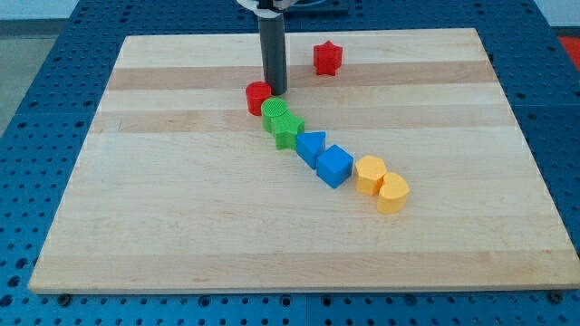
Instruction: Attach red star diagonally left to red circle
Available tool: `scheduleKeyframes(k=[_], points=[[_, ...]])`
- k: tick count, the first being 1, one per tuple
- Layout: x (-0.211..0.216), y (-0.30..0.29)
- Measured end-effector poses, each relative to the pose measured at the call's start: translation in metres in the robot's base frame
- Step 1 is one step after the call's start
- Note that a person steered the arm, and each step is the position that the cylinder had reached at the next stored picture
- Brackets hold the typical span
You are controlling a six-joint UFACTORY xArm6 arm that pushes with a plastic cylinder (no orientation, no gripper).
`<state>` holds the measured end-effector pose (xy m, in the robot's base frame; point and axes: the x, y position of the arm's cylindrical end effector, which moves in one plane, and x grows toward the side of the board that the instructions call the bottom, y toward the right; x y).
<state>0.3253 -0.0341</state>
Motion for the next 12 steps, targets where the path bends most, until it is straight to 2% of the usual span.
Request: scheduleKeyframes(k=[1,2,3,6,9,12], points=[[0.0,0.075],[-0.021,0.139],[-0.062,0.155],[-0.069,0.05],[-0.066,-0.011],[-0.027,-0.031]])
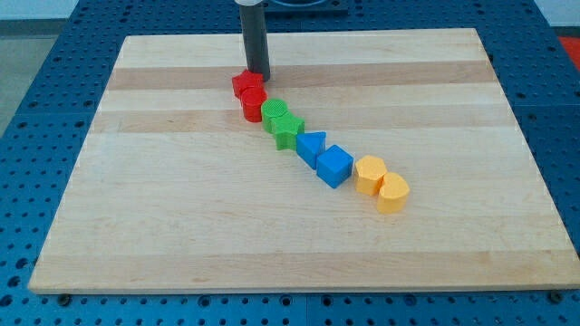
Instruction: Attach red star diagonally left to red circle
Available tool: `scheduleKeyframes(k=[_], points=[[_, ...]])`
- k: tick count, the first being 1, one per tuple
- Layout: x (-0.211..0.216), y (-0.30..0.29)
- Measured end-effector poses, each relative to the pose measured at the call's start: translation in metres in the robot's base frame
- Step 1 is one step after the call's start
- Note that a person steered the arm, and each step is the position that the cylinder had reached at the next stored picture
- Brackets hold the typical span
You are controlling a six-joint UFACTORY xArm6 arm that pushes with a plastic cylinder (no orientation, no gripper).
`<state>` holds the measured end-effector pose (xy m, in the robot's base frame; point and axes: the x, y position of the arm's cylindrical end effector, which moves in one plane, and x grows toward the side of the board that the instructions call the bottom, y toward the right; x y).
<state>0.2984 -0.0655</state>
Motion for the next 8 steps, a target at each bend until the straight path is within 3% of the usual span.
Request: scheduleKeyframes(k=[2,3,4,6,8], points=[[-0.001,0.042],[-0.026,0.059],[-0.027,0.043],[0.018,0.037],[0.021,0.019]])
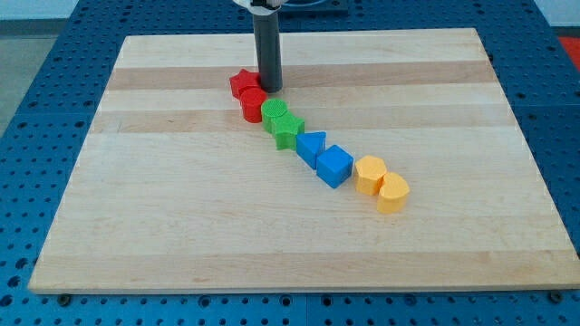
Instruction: Attach red star diagonally left to red circle
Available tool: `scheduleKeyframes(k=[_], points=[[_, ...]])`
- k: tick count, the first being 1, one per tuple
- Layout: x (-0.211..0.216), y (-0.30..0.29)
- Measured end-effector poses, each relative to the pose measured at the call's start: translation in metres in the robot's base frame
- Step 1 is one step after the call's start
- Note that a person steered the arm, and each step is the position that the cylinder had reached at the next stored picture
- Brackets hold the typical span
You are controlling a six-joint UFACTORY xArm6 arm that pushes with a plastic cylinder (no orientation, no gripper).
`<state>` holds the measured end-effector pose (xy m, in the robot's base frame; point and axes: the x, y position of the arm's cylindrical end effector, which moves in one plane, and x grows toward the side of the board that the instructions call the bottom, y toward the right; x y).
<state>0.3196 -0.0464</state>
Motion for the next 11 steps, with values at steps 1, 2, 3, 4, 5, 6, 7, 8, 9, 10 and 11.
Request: scheduleKeyframes(k=[1,2,3,4,5,6,7,8,9,10,11], points=[[0.004,0.002],[0.015,0.002],[0.015,0.001],[0.003,-0.001],[-0.016,-0.001],[-0.018,-0.01],[-0.018,-0.024],[-0.018,-0.024],[-0.028,-0.024],[-0.066,-0.03],[-0.067,-0.066]])
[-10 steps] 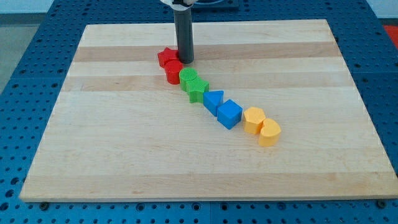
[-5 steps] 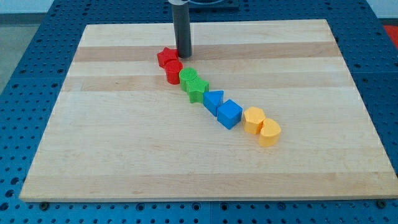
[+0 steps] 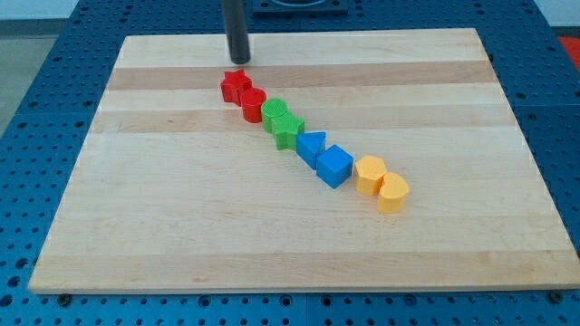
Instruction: Attach red star diagonally left to red circle
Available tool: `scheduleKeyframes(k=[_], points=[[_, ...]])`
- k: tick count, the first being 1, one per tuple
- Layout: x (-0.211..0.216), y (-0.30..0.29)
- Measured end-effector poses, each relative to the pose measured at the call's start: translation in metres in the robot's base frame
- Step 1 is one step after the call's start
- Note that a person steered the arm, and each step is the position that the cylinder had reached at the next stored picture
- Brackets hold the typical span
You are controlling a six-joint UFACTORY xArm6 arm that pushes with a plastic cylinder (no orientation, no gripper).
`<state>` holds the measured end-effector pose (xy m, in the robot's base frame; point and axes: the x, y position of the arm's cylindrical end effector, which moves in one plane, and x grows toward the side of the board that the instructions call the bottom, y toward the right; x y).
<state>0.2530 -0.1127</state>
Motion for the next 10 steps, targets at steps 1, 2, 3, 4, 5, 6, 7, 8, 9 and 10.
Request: scheduleKeyframes(k=[1,2,3,4,5,6,7,8,9,10], points=[[0.017,-0.005],[0.029,0.0],[0.03,0.0],[0.037,0.0],[0.044,0.0],[0.045,0.0],[0.041,0.0],[0.039,0.02],[0.039,0.047],[0.02,0.052]])
